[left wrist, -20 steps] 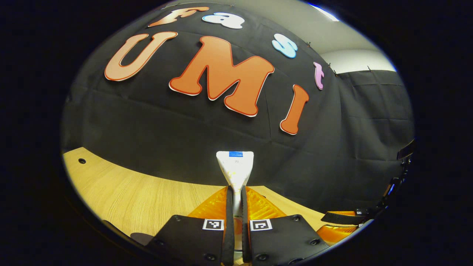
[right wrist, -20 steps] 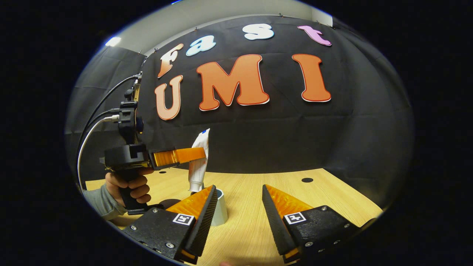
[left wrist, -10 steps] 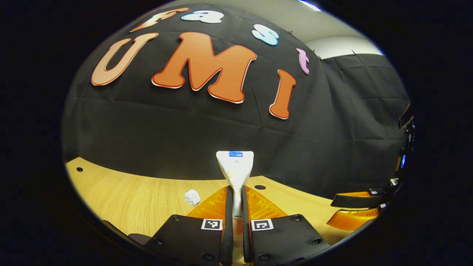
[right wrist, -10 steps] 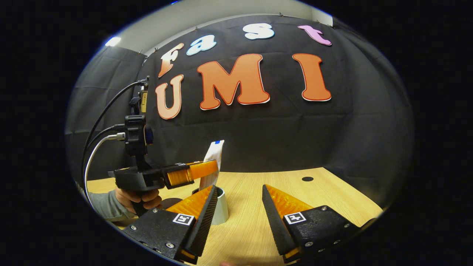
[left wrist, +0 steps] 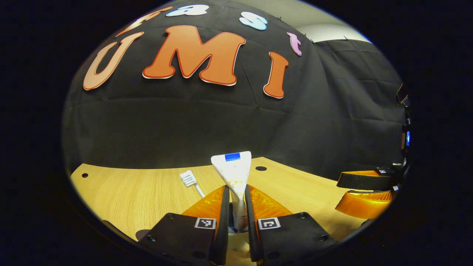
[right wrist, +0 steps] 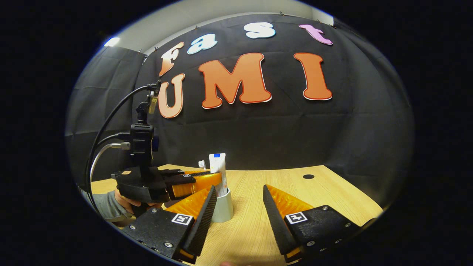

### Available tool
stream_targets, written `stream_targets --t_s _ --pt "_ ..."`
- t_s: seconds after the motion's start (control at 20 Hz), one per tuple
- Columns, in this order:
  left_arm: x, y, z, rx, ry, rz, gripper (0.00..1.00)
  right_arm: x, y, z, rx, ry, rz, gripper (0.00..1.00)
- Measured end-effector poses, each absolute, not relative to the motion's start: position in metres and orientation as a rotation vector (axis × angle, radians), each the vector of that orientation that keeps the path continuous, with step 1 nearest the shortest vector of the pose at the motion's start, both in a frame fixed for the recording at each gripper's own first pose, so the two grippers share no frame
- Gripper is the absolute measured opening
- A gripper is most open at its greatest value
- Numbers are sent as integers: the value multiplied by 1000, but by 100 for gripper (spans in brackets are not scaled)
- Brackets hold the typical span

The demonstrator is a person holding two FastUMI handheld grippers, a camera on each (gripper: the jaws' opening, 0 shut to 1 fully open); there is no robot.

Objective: Put the toothbrush and toothpaste on the desktop into the cup, then pick up the cup and place it on the coaster on the desktop.

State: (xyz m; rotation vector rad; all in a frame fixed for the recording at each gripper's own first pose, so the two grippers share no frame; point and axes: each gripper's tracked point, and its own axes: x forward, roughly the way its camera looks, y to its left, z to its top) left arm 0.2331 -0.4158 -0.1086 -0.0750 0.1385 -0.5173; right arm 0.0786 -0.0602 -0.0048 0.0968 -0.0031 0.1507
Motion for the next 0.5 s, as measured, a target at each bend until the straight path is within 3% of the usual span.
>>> stream_targets --t_s 0.2,0.35,0.4,0.5 --pt "207 -373 -82 -70 99 -488 39 76 -57 -7 98 20 139 78" --pt "196 -363 -71 -61 88 -465 38 77 -52 -7 92 42 134 78" --pt "197 -355 -73 -56 86 -454 54 76 -48 -7 90 49 137 78" --pt "192 -345 -66 -43 69 -429 64 79 -42 -7 87 67 139 78"
